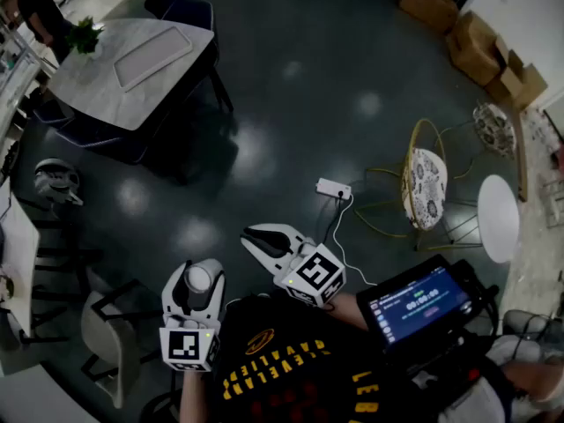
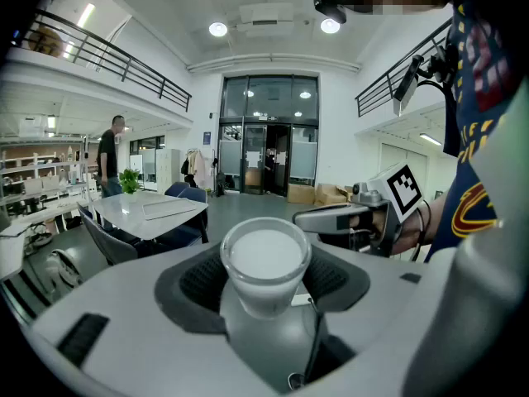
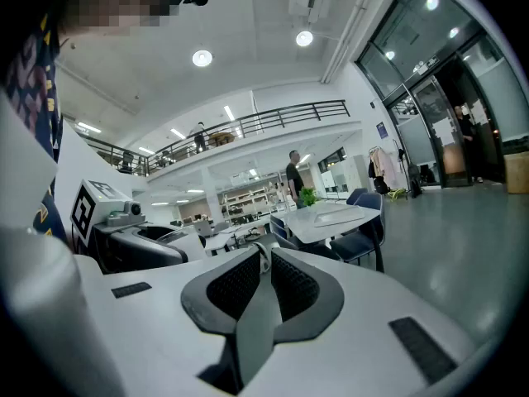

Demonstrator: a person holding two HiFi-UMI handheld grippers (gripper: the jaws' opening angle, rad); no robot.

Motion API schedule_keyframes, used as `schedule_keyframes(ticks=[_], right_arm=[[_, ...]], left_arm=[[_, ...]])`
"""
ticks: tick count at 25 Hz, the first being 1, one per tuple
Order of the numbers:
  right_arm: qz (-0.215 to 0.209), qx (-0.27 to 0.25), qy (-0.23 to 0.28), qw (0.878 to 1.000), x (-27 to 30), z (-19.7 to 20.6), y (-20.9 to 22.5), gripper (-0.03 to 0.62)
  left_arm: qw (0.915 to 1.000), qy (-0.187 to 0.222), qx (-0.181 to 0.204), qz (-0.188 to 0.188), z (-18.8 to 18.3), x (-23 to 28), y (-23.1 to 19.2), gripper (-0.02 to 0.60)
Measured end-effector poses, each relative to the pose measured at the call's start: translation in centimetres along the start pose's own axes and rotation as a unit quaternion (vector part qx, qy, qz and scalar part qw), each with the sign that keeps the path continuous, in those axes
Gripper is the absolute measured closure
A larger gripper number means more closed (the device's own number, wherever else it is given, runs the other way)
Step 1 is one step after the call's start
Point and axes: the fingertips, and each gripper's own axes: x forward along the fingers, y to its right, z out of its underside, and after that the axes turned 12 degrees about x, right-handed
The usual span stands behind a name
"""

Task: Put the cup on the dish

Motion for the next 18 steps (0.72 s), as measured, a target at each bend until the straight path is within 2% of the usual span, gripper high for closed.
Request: schedule_keyframes(ticks=[5,9,12,18], right_arm=[[-0.010,-0.003,0.007,1.000,0.3,-0.7,-0.6,0.545],[-0.029,-0.054,0.005,0.998,0.8,-0.8,-1.6,0.543],[-0.045,-0.084,-0.004,0.995,1.5,-0.5,-2.6,0.423],[-0.055,-0.116,-0.002,0.992,2.4,-1.0,-3.3,0.408]], left_arm=[[0.9999,0.007,-0.004,0.015,-0.8,0.3,-0.6,0.313],[0.9994,-0.009,0.016,0.030,-3.4,1.1,-1.5,0.313],[0.9979,-0.008,0.051,0.040,-5.5,2.2,-2.1,0.312],[0.9946,-0.023,0.080,0.063,-7.4,3.8,-2.5,0.313]])
